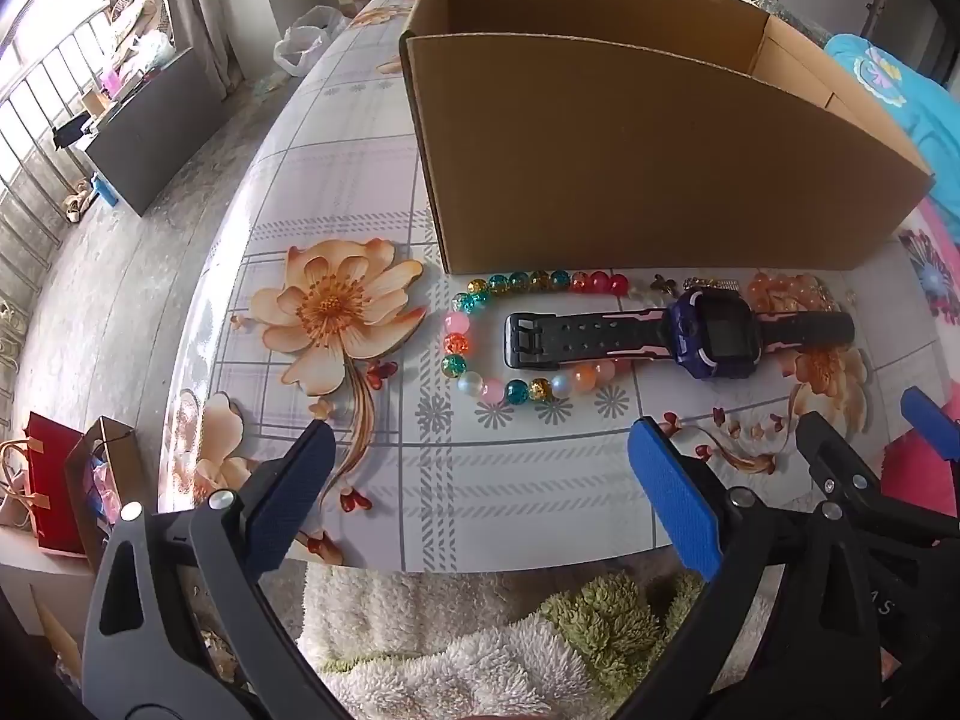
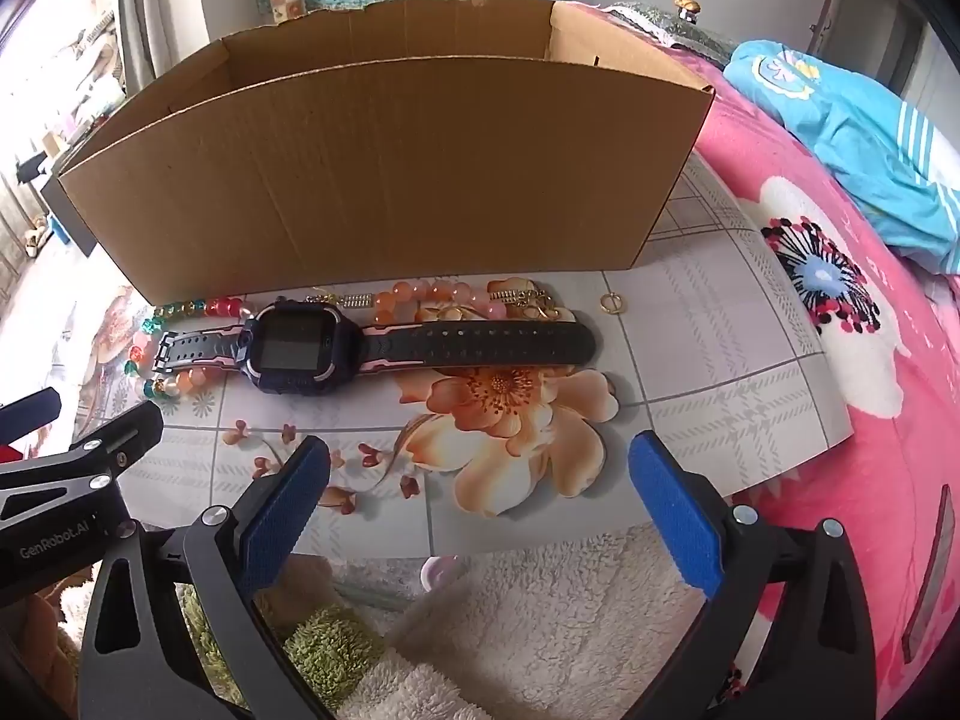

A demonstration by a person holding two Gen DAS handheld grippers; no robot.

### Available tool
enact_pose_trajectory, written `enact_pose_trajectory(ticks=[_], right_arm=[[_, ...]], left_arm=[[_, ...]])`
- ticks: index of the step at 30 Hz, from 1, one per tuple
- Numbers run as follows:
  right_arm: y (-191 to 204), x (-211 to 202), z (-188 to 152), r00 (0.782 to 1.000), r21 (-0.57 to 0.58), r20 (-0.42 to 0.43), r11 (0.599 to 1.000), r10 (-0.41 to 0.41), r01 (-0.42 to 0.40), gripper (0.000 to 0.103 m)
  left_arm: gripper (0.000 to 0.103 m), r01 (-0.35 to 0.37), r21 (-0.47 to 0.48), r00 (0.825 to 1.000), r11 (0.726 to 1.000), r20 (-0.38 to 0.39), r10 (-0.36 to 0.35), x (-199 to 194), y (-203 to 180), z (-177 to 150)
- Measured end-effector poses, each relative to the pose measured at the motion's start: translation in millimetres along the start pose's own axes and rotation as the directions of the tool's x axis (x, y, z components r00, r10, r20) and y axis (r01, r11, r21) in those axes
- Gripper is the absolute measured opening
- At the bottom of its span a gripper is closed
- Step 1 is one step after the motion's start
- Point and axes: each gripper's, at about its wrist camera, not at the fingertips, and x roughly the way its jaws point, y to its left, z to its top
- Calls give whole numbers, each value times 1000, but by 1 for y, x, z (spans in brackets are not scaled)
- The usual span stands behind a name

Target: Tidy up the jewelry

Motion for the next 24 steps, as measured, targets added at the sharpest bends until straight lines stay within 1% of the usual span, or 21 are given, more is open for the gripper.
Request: enact_pose_trajectory(ticks=[7, 10, 12, 24], right_arm=[[-1, 6, 5, 1000, 10, -14, 1000, 5, -5, 97], [-7, 4, 6, 1000, 11, -6, 1000, 10, -10, 97], [-4, 1, -1, 1000, 9, 8, 1000, 12, -12, 97], [-4, 3, -2, 1000, 11, 8, 1000, 15, -16, 97]], left_arm=[[94, 4, -2, 1000, 1000, 3, -4, -1, -2, 0], [94, 5, 0, 1000, 1000, 5, -5, -1, -5, 0], [94, 5, -4, 1000, 1000, -1, -5, 0, 1, -5], [94, 2, -2, 1000, 1000, -2, -2, 0, 3, -6]])
